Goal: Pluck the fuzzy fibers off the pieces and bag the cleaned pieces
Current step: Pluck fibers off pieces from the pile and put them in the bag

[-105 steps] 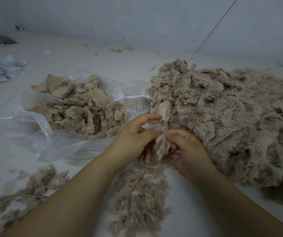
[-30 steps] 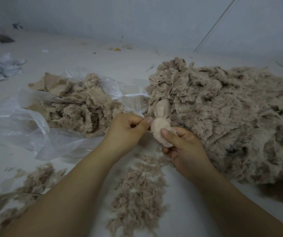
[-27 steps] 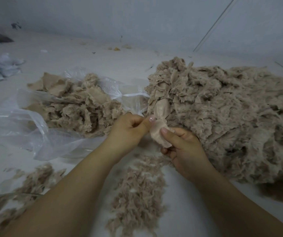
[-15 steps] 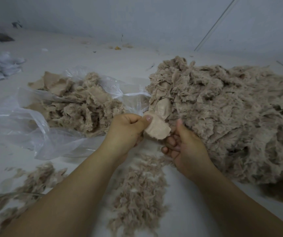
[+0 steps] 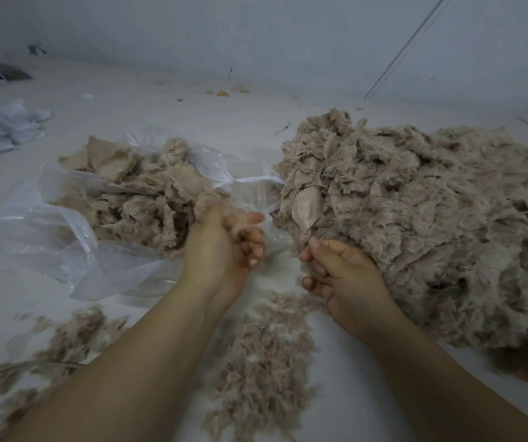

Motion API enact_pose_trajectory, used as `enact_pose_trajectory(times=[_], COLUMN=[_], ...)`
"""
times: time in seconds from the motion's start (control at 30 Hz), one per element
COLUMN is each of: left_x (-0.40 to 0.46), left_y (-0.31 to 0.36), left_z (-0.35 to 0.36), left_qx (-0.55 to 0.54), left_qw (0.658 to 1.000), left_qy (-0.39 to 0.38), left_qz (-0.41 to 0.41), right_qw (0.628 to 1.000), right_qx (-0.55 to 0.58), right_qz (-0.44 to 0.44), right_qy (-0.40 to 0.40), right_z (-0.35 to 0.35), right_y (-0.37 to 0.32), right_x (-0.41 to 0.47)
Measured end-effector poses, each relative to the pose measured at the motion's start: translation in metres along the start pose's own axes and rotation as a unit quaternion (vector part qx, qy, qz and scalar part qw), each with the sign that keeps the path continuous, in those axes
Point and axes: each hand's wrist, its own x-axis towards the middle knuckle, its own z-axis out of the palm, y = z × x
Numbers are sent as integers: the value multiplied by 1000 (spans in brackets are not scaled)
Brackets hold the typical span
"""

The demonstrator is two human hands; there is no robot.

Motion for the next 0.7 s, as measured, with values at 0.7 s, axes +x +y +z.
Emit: enact_pose_trajectory(times=[0.7], left_x=[-14], left_y=[-13], left_z=[10], left_qx=[237], left_qw=[960], left_qy=[-131], left_qz=[74], right_qw=[999], right_qx=[-10], right_qz=[-18], right_qy=[-29], right_z=[1], right_y=[-3], right_x=[-4])
